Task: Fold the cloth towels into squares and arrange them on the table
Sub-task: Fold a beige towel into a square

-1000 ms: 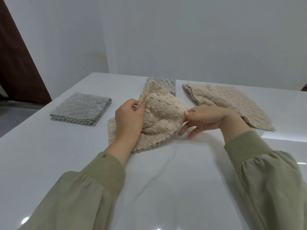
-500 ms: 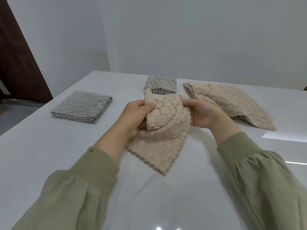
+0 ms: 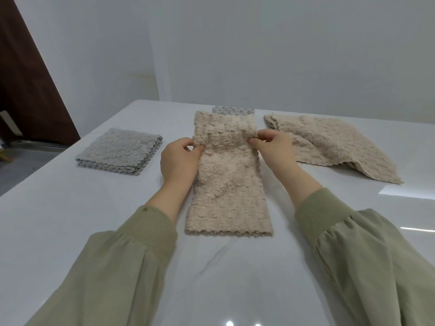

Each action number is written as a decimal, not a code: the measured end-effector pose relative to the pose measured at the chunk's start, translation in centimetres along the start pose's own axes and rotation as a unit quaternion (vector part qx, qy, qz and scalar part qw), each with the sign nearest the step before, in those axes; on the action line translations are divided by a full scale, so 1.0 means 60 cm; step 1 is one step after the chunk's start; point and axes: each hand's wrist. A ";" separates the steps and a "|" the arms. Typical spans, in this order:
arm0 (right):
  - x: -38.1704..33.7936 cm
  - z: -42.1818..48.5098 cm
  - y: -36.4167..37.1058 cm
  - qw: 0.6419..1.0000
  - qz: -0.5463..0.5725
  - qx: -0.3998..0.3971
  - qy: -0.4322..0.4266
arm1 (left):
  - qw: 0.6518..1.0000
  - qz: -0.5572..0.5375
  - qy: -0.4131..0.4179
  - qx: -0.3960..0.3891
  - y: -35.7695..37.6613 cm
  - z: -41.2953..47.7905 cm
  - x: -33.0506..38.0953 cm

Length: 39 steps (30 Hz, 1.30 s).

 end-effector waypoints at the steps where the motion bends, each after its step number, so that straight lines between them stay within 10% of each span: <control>1: 0.003 0.002 0.005 1.000 -0.007 0.004 0.001 | 1.000 -0.002 -0.006 -0.005 0.004 0.005 -0.002; 7: 0.041 -0.010 0.030 0.982 -0.188 -0.017 0.030 | 0.997 -0.046 -0.041 -0.037 0.018 0.036 -0.025; 11: 0.008 -0.035 0.024 0.971 -0.225 -0.003 -0.083 | 0.988 0.008 0.123 -0.088 0.003 0.012 -0.019; 17: 0.018 -0.069 0.025 0.852 -0.402 -0.332 -0.048 | 0.835 0.404 0.201 -0.315 -0.012 -0.002 -0.049; 26: 0.061 -0.014 -0.006 0.943 -0.302 -0.139 0.033 | 0.965 0.159 0.097 -0.185 -0.002 0.022 -0.035; 39: 0.086 0.085 0.051 0.894 -0.416 -0.168 0.004 | 0.944 0.304 0.064 -0.109 0.084 0.138 -0.034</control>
Point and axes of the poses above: each hand's wrist, its own z-axis towards the middle knuckle, its own y-axis out of the palm, x = y × z, and after that the axes turned 8 degrees about -y, right-handed
